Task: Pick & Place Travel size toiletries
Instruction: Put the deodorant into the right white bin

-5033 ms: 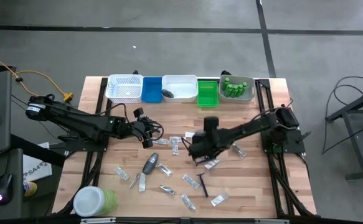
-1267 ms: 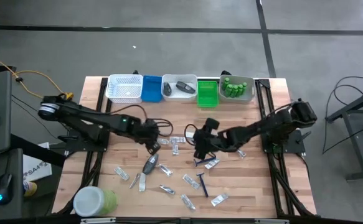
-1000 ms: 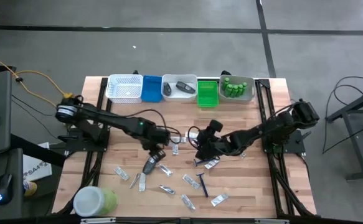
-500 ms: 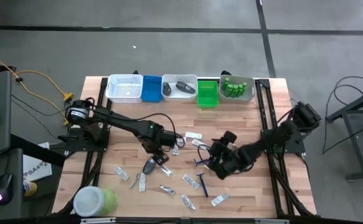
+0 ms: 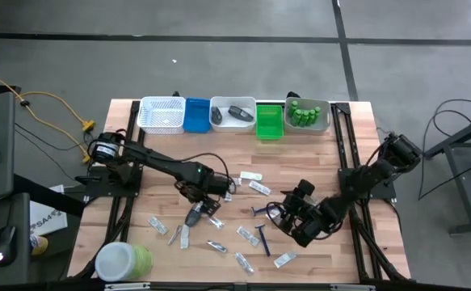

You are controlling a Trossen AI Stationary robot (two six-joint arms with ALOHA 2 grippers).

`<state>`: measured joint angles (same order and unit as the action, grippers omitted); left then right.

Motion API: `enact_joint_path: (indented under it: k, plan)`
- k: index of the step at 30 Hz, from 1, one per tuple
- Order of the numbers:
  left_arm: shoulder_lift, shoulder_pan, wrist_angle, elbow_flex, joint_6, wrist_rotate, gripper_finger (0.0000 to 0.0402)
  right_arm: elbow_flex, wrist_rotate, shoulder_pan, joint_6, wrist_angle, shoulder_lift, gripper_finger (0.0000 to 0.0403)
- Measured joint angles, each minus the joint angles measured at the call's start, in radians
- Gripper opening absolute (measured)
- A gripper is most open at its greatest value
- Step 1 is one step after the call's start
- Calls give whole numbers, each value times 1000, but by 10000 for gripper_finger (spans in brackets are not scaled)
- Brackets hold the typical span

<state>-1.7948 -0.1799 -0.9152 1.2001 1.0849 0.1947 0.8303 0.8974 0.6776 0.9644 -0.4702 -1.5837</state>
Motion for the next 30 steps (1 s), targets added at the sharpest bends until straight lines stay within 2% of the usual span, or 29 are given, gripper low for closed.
enact_joint_path:
  k: [14,25,30]
  plan:
    - [-55,-80,20,3,76,14,285,0,15,63,45,5,-1,226]
    - [-98,-95,13,4,-57,35,284,1,17,62,36,7,-1,226]
    - [-102,-95,-5,5,-96,46,248,1,18,62,34,5,-2,226]
